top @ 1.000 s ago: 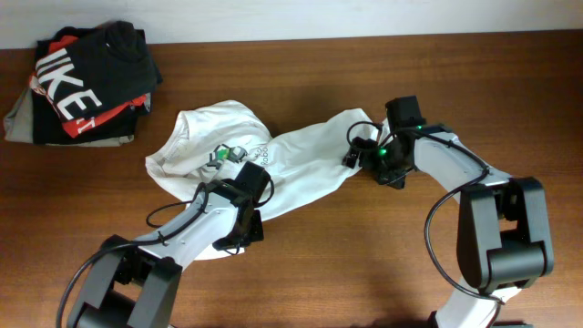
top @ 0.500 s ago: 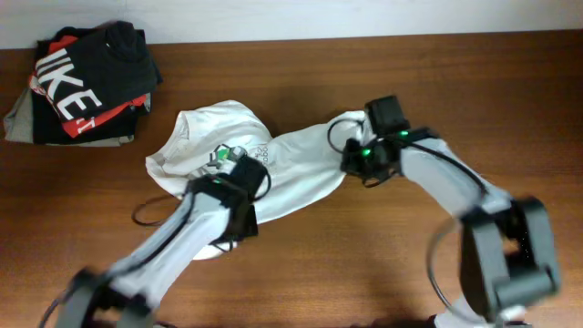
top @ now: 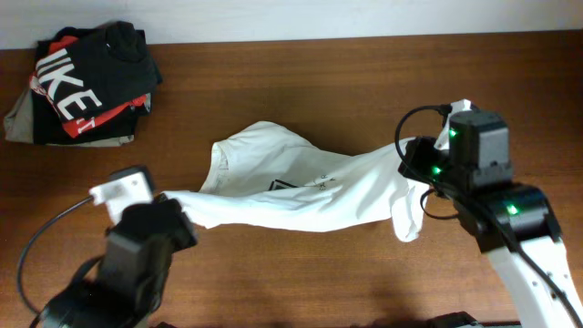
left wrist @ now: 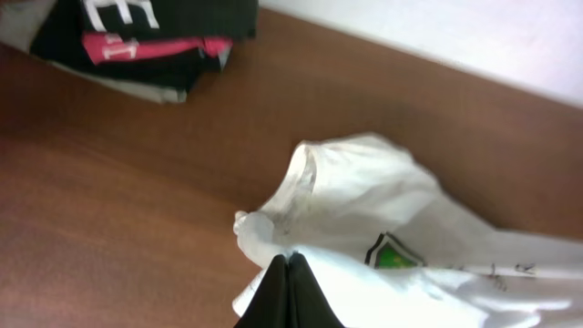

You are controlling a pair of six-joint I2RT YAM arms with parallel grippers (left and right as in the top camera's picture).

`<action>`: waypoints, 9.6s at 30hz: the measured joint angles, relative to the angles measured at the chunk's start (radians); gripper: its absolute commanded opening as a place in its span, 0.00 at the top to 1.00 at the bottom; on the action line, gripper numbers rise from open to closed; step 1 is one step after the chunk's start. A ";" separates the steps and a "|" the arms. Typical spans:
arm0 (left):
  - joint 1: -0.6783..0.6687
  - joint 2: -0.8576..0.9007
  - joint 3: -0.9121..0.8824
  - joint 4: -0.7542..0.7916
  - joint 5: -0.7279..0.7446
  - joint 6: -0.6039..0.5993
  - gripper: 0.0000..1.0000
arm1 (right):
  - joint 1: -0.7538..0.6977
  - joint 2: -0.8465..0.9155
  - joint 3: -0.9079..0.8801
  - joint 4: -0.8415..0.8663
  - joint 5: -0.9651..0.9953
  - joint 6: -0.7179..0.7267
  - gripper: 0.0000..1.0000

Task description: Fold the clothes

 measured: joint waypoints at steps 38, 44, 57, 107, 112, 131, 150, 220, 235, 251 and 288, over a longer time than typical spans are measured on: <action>0.001 0.666 -0.020 0.021 0.077 -0.012 0.99 | -0.503 0.333 -0.408 -0.002 -0.203 -0.100 0.31; 0.001 0.666 -0.020 0.051 0.077 -0.012 0.99 | -0.383 0.359 -0.408 0.072 -0.048 -0.072 0.33; 0.001 0.666 -0.021 0.064 0.077 -0.012 0.99 | -0.318 0.488 -0.364 0.112 0.071 0.026 0.96; 0.000 0.747 0.393 -0.263 -0.222 -0.058 0.99 | -0.318 0.552 0.272 -0.469 0.047 -0.054 0.01; 0.000 0.767 0.393 -0.248 -0.215 -0.061 0.99 | -0.318 0.551 0.272 -0.576 -0.135 -0.341 0.01; 0.000 0.767 0.392 -0.228 -0.143 -0.061 0.99 | -0.318 0.529 -0.306 -0.020 -0.483 -0.357 0.05; 0.000 0.767 0.392 -0.232 -0.140 -0.061 0.99 | -0.272 0.518 -0.259 -0.109 -0.417 -0.292 0.96; 0.000 0.054 0.881 -0.399 -0.325 -0.088 0.99 | -0.279 -0.151 0.731 -0.598 -0.091 -0.175 0.96; 0.126 1.512 0.805 0.396 -0.382 0.390 0.02 | -0.280 0.901 0.729 -0.177 -0.024 -0.166 0.01; 0.124 1.435 0.817 0.016 -0.094 0.315 0.01 | -0.286 1.164 0.731 -0.220 0.032 -0.356 0.48; 0.124 1.434 0.817 0.009 -0.093 0.307 0.01 | -0.330 1.234 1.079 -0.225 -0.030 -0.392 0.96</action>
